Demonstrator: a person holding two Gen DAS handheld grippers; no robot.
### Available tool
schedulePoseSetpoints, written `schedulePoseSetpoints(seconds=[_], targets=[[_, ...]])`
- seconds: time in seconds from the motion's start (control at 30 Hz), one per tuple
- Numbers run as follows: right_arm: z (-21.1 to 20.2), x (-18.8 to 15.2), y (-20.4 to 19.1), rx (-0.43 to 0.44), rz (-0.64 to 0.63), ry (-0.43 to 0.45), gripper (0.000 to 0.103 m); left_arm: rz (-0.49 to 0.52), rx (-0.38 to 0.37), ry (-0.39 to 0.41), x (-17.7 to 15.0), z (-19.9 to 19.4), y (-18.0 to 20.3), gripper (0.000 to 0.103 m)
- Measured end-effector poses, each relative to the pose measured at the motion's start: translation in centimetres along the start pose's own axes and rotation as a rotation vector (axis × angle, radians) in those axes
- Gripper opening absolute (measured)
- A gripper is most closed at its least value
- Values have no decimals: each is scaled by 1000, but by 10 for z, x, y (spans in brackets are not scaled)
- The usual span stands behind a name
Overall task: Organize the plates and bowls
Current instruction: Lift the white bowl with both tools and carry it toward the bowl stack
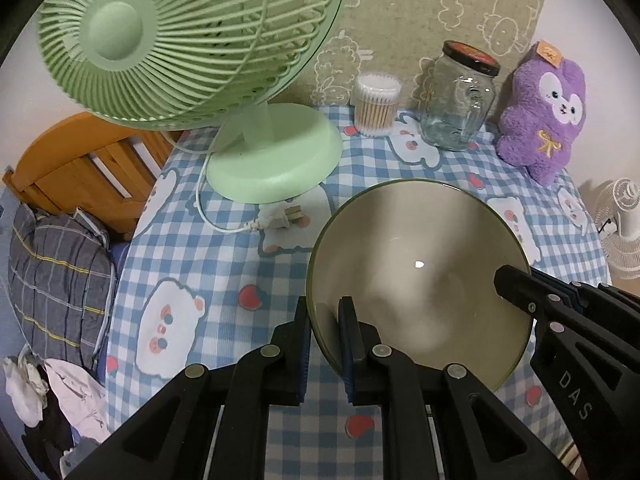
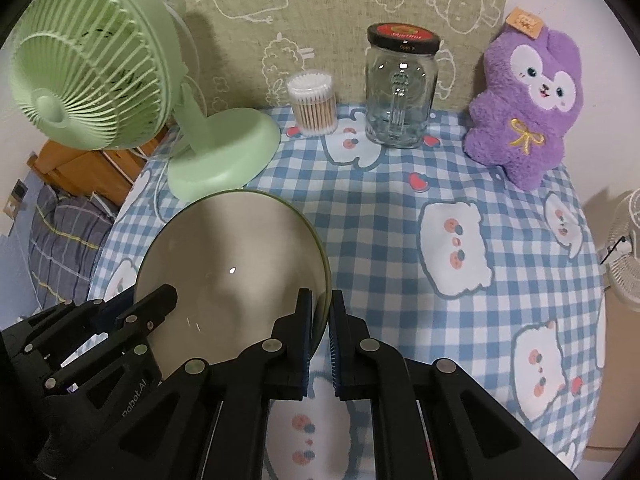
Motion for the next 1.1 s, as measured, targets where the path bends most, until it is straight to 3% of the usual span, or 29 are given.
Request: schedulePoseSetpoints(seconds=[1.1], targets=[[-132, -76, -4, -34, -53, 84, 10, 36, -1, 74, -71, -122, 24, 11]])
Point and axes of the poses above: each gripper's, at about its wrist camera, not at the fingertips, and z roughly the way its jaws point, y to its right, x to its top, the point moved 10 cm from there along z, roughly the way its jaws point, and after that the axes turned 4 degrees about y, right-handed, at the moved point
